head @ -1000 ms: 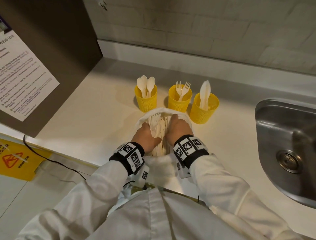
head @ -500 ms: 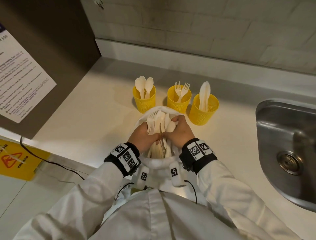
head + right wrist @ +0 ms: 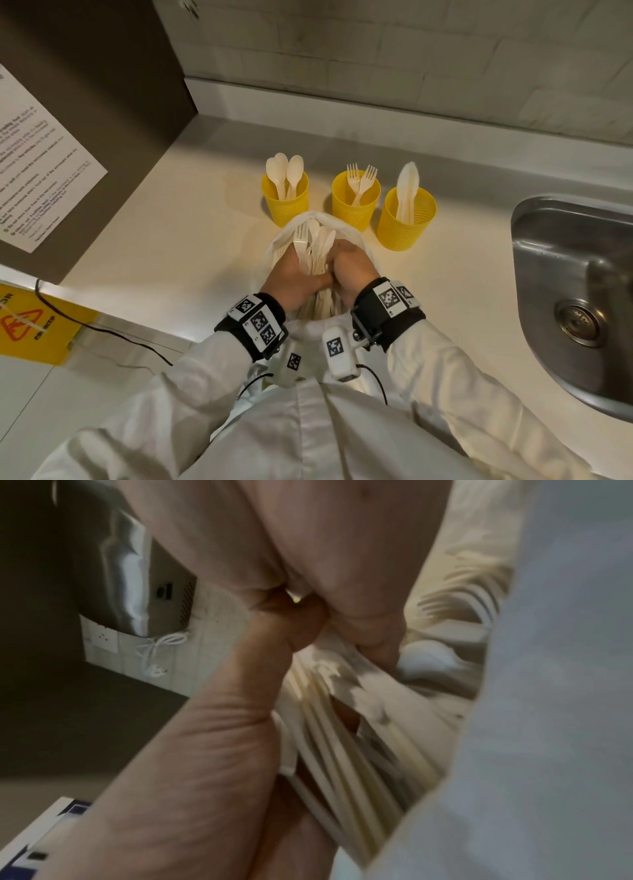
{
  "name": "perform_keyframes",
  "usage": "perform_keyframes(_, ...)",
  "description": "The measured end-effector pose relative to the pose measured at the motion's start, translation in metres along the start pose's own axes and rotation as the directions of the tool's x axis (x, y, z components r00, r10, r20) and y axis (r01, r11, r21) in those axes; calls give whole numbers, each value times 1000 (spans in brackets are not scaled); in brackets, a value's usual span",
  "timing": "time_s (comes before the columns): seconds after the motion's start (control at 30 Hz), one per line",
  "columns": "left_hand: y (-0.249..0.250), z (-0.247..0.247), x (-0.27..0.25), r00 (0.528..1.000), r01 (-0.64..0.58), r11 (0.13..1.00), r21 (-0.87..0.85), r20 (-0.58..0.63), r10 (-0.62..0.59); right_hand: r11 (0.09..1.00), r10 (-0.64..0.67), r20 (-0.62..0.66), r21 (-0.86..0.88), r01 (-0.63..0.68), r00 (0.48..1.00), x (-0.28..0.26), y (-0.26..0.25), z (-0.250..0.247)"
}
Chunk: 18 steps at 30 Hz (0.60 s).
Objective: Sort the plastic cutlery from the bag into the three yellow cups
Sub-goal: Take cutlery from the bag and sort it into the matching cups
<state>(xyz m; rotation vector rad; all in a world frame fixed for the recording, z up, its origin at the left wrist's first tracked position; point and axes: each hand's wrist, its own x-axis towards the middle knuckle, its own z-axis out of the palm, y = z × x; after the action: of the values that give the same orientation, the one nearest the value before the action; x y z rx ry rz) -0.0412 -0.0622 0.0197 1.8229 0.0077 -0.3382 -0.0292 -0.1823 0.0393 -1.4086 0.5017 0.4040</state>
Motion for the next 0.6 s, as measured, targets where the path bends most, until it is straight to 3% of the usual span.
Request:
perform_keyframes(0.2, -1, 3, -2, 999, -3, 999, 33, -47, 5, 974, 11, 54, -228, 2, 998, -2, -11, -16)
perform_keyframes(0.33, -4, 5, -5, 993, 14, 995, 99, -121, -2, 891, -76, 60, -444, 95, 995, 0, -18, -21)
perform_keyframes(0.5, -4, 4, -4, 995, 9, 995, 96, -101, 1, 905, -123, 84, -399, 146, 989, -6, -31, -17)
perform_keyframes(0.6, -6, 6, -2, 995, 18, 991, 130, -97, -5, 825, -145, 150, -527, 203, 978, -11, -33, -17)
